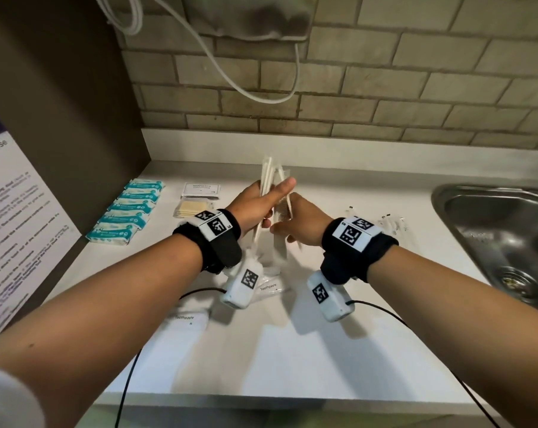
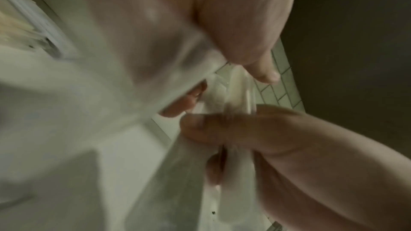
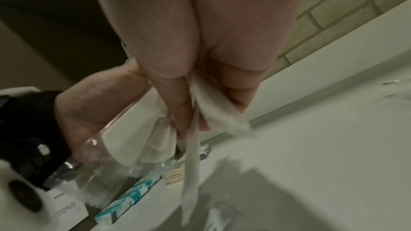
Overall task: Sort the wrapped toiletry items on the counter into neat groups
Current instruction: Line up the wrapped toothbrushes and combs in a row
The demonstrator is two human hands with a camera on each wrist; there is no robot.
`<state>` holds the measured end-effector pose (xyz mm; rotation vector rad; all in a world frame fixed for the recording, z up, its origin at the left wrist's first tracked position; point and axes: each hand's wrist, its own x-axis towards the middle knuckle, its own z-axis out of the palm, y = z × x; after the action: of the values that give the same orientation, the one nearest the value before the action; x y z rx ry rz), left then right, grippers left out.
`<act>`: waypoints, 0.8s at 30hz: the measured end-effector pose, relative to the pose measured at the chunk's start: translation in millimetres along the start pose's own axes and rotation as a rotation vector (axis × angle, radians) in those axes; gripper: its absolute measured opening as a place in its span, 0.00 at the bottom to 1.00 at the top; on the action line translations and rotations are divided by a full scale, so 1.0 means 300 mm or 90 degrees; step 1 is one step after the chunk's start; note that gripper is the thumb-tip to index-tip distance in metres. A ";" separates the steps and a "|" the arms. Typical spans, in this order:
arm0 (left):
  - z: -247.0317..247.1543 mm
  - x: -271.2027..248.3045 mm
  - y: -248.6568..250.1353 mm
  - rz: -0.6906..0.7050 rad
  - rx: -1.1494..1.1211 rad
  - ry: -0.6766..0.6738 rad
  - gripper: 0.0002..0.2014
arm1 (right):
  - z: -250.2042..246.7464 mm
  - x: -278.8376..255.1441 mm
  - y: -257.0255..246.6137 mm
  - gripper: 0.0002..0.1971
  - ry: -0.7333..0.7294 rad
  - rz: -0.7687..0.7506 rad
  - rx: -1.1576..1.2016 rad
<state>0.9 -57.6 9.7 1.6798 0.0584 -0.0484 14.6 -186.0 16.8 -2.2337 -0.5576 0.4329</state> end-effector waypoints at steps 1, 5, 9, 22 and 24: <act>-0.001 0.000 -0.003 0.005 0.009 -0.010 0.20 | 0.005 0.001 -0.011 0.13 -0.018 -0.019 -0.029; -0.035 -0.018 -0.005 -0.006 0.031 0.028 0.16 | 0.026 0.001 -0.036 0.21 -0.051 -0.064 -0.053; -0.115 -0.046 -0.014 -0.028 0.130 0.082 0.06 | 0.040 0.002 -0.020 0.41 -0.130 0.004 -0.122; -0.357 -0.184 -0.022 -0.051 0.122 0.138 0.14 | 0.186 0.007 -0.025 0.38 -0.337 -0.045 -0.478; -0.370 -0.198 -0.034 -0.050 0.122 0.145 0.14 | 0.203 0.021 -0.038 0.28 -0.328 -0.075 -0.572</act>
<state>-59.5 53.3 15.7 1.8678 0.2998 0.0810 -11.7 -138.8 -14.3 -2.9053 -1.3556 0.8225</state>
